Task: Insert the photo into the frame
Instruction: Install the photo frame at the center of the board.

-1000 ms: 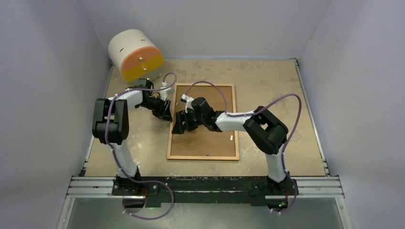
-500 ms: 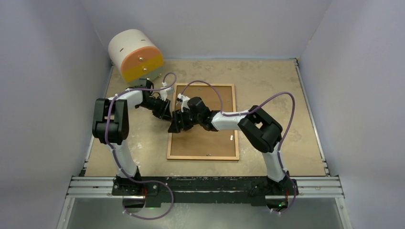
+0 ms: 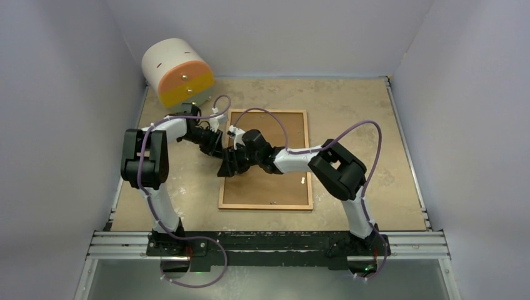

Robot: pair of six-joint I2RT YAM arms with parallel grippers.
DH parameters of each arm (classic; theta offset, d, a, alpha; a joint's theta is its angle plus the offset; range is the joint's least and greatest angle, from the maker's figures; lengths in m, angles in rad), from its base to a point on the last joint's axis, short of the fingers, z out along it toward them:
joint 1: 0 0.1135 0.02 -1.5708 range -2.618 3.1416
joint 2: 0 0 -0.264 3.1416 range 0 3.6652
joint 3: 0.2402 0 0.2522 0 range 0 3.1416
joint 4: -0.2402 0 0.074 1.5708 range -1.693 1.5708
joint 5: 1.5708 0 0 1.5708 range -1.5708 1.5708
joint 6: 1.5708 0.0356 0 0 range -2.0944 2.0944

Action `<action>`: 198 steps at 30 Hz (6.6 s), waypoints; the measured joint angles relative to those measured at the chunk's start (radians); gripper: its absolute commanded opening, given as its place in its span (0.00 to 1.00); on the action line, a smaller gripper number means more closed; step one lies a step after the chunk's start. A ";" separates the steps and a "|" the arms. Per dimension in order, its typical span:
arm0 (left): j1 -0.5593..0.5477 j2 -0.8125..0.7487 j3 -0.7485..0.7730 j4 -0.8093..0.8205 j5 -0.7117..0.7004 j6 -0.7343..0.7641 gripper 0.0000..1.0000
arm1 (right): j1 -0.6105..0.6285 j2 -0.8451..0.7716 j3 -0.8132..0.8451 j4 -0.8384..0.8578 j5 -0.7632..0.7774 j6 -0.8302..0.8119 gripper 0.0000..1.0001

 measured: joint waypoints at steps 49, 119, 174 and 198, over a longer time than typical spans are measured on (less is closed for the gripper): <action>0.073 0.136 0.136 -0.007 0.103 -0.071 0.23 | -0.207 0.233 0.362 -0.058 0.003 0.137 0.66; 0.047 0.136 0.129 0.004 0.078 -0.068 0.20 | -0.203 0.248 0.420 -0.145 0.106 0.143 0.55; 0.047 0.135 0.126 0.008 0.077 -0.061 0.20 | -0.195 0.256 0.425 -0.151 0.183 0.347 0.57; 0.047 0.134 0.125 0.009 0.078 -0.060 0.20 | -0.186 0.217 0.346 -0.105 0.213 0.432 0.58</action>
